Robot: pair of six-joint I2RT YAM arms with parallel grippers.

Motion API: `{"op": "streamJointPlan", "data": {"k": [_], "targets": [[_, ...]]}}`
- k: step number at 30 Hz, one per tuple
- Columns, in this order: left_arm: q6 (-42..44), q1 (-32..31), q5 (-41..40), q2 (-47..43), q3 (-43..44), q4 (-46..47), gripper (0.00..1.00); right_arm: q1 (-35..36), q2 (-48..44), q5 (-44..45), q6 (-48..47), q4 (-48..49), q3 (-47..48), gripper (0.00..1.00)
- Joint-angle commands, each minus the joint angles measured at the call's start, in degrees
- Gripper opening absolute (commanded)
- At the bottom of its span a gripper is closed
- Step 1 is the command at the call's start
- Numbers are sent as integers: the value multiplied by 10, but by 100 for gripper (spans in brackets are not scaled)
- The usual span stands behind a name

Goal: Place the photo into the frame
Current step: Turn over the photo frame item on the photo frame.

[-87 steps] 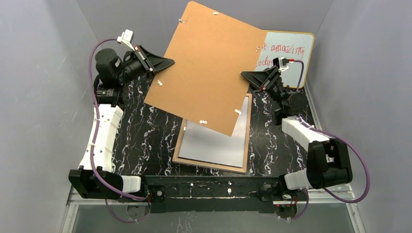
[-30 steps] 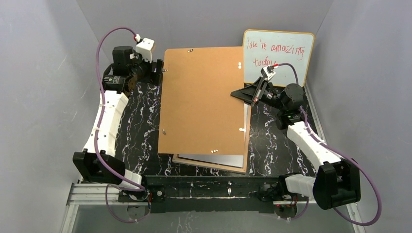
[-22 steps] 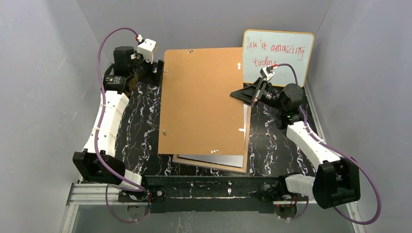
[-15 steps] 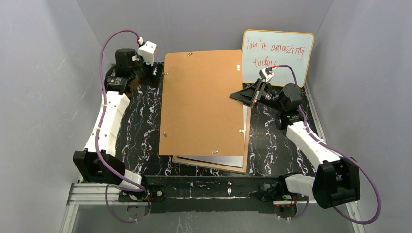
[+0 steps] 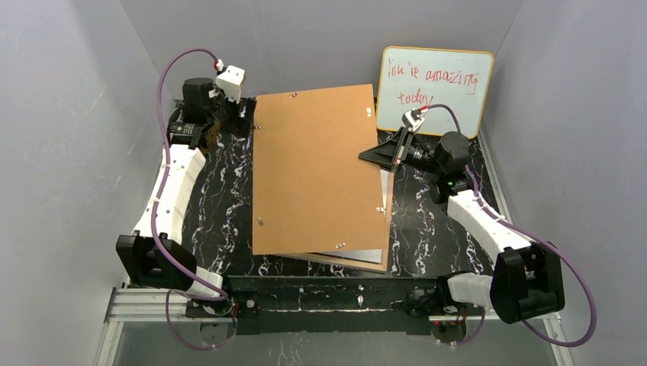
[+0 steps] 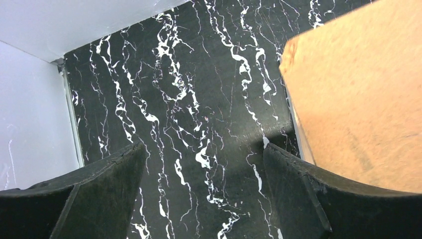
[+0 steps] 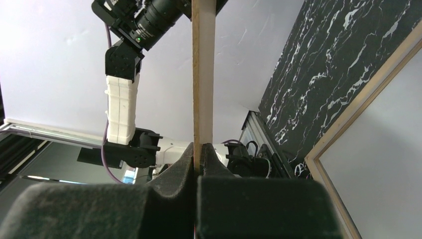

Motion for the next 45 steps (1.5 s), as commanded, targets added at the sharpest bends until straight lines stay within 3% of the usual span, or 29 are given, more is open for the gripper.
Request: {"op": "streamJointPlan", "data": {"k": [1,24,31,38,45], "targets": [[-16,-3,2,-6,1,12,86,7,-5,-7,7,40,-3,1],[5,-42,49,-38,-59,-34,87,32,-7,56,5,52,-21,1],[41,-56,101,-24,-54,-109,90,30,-25,114,-61,-52,-27,1],[49,-55,71,0,-57,-147,98,-28,-45,84,-102,-113,-75,1],[53,-44,59,25,-97,-121,98,-116,-69,18,-174,-194,-118,1]]}}
